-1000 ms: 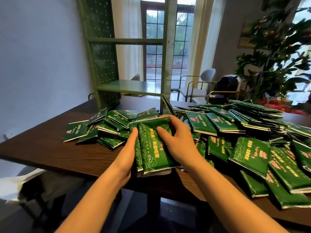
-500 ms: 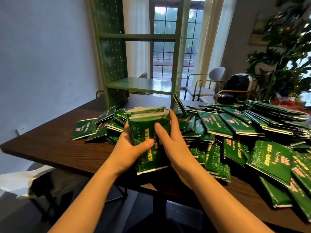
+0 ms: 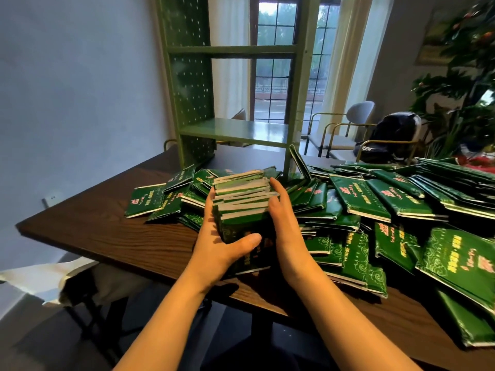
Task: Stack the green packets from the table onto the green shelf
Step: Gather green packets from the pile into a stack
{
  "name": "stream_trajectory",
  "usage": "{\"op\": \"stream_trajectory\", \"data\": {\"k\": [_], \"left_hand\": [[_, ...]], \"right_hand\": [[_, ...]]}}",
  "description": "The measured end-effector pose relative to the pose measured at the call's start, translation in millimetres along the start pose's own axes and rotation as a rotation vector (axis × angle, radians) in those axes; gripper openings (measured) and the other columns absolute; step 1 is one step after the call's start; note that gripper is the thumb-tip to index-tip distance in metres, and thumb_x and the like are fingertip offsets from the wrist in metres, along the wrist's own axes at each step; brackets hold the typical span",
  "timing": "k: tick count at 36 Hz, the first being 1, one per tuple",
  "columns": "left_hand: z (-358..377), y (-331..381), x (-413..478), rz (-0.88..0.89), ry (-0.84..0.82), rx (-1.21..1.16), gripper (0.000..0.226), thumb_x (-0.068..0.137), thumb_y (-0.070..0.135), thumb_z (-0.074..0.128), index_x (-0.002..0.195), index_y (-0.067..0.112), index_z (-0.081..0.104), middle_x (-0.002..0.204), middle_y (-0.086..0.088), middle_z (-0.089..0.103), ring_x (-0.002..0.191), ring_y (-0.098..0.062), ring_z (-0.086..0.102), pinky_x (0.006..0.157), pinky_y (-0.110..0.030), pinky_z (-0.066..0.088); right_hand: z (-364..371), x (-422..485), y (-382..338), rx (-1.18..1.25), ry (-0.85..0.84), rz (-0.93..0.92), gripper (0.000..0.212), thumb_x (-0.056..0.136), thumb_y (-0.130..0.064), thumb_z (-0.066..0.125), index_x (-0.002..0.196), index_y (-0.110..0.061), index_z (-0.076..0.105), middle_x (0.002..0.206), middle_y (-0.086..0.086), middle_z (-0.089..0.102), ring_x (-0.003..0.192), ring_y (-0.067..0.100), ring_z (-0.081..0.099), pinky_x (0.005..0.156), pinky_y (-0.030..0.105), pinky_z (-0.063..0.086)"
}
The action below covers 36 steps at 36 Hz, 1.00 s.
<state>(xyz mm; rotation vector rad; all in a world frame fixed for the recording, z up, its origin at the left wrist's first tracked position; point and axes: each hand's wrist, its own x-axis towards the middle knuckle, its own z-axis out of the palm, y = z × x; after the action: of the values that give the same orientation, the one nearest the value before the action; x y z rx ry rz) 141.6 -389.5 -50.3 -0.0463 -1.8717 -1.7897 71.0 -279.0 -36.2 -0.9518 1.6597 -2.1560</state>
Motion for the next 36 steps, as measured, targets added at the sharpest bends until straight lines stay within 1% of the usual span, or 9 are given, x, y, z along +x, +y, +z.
{"op": "stream_trajectory", "data": {"k": [9, 12, 15, 18, 20, 23, 27, 32, 36], "left_hand": [[7, -6, -2, -0.035, 0.066, -0.101, 0.108, 0.053, 0.022, 0.078, 0.144, -0.007, 0.028, 0.128, -0.011, 0.061, 0.112, -0.011, 0.064, 0.085, -0.017, 0.051], [5, -13, -1, -0.066, 0.104, -0.068, 0.104, 0.051, 0.023, 0.083, 0.142, 0.000, 0.038, 0.124, -0.007, 0.065, 0.111, -0.012, 0.065, 0.083, -0.016, 0.052], [6, -15, 1, -0.088, 0.150, -0.036, 0.083, 0.064, -0.002, 0.085, 0.136, -0.001, 0.045, 0.115, -0.005, 0.068, 0.101, -0.006, 0.068, 0.077, -0.014, 0.052], [8, -12, 1, -0.099, 0.218, -0.056, 0.060, 0.073, -0.013, 0.074, 0.127, 0.001, 0.053, 0.102, 0.002, 0.070, 0.085, 0.002, 0.069, 0.070, -0.012, 0.052], [7, -14, 2, -0.142, 0.280, -0.128, 0.054, 0.065, 0.005, 0.080, 0.115, 0.009, 0.061, 0.091, 0.003, 0.074, 0.079, -0.006, 0.071, 0.065, -0.018, 0.056], [5, -13, 3, -0.248, 0.343, -0.303, 0.046, 0.059, 0.022, 0.070, 0.103, 0.011, 0.066, 0.084, -0.006, 0.075, 0.068, -0.014, 0.072, 0.058, -0.028, 0.058], [5, -6, 6, -0.317, 0.347, -0.428, 0.055, 0.056, 0.021, 0.078, 0.107, 0.007, 0.062, 0.068, 0.000, 0.073, 0.060, -0.012, 0.070, 0.050, -0.026, 0.056], [1, -4, 7, -0.378, 0.347, -0.480, 0.061, 0.064, 0.032, 0.065, 0.120, 0.009, 0.062, 0.079, -0.003, 0.075, 0.068, -0.015, 0.072, 0.058, -0.030, 0.060], [4, -2, 8, -0.371, 0.364, -0.475, 0.062, 0.065, 0.031, 0.066, 0.122, 0.009, 0.062, 0.087, -0.004, 0.076, 0.076, -0.016, 0.073, 0.062, -0.030, 0.060]], "right_hand": [[11, -1, 3, 0.064, 0.058, 0.100, 0.093, 0.069, -0.074, 0.051, 0.146, -0.026, 0.033, 0.142, -0.002, 0.049, 0.131, 0.013, 0.045, 0.113, 0.042, 0.032], [11, 0, 1, 0.034, 0.067, 0.164, 0.105, 0.058, -0.089, 0.052, 0.145, -0.030, 0.037, 0.146, -0.006, 0.045, 0.136, 0.012, 0.039, 0.116, 0.042, 0.026], [6, -1, -4, -0.007, 0.020, 0.242, 0.086, 0.067, -0.083, 0.044, 0.135, -0.030, 0.051, 0.136, -0.009, 0.055, 0.131, 0.011, 0.046, 0.114, 0.038, 0.031], [-2, -2, -13, -0.222, -0.023, 0.191, 0.063, 0.086, -0.073, 0.035, 0.133, -0.033, 0.052, 0.136, -0.013, 0.054, 0.129, 0.005, 0.046, 0.113, 0.037, 0.033], [-12, -2, -24, -0.381, -0.016, 0.106, 0.037, 0.098, -0.049, 0.035, 0.125, -0.033, 0.055, 0.125, -0.011, 0.060, 0.117, 0.004, 0.055, 0.105, 0.033, 0.041], [-32, -1, -42, -0.611, 0.071, -0.028, 0.028, 0.098, -0.025, 0.046, 0.122, -0.021, 0.060, 0.111, -0.007, 0.064, 0.103, 0.005, 0.060, 0.091, 0.025, 0.048], [-59, 9, -58, -0.930, 0.168, -0.120, 0.023, 0.095, -0.014, 0.051, 0.112, -0.016, 0.065, 0.098, -0.012, 0.058, 0.086, -0.005, 0.053, 0.071, 0.003, 0.038], [-91, 33, -54, -1.314, 0.172, -0.039, 0.022, 0.090, -0.018, 0.055, 0.110, -0.016, 0.066, 0.103, 0.003, 0.062, 0.100, 0.021, 0.055, 0.086, 0.035, 0.046], [-100, 45, -50, -1.387, 0.140, 0.141, 0.025, 0.093, -0.029, 0.053, 0.110, -0.016, 0.065, 0.094, 0.003, 0.065, 0.094, 0.026, 0.060, 0.081, 0.036, 0.047]]}}
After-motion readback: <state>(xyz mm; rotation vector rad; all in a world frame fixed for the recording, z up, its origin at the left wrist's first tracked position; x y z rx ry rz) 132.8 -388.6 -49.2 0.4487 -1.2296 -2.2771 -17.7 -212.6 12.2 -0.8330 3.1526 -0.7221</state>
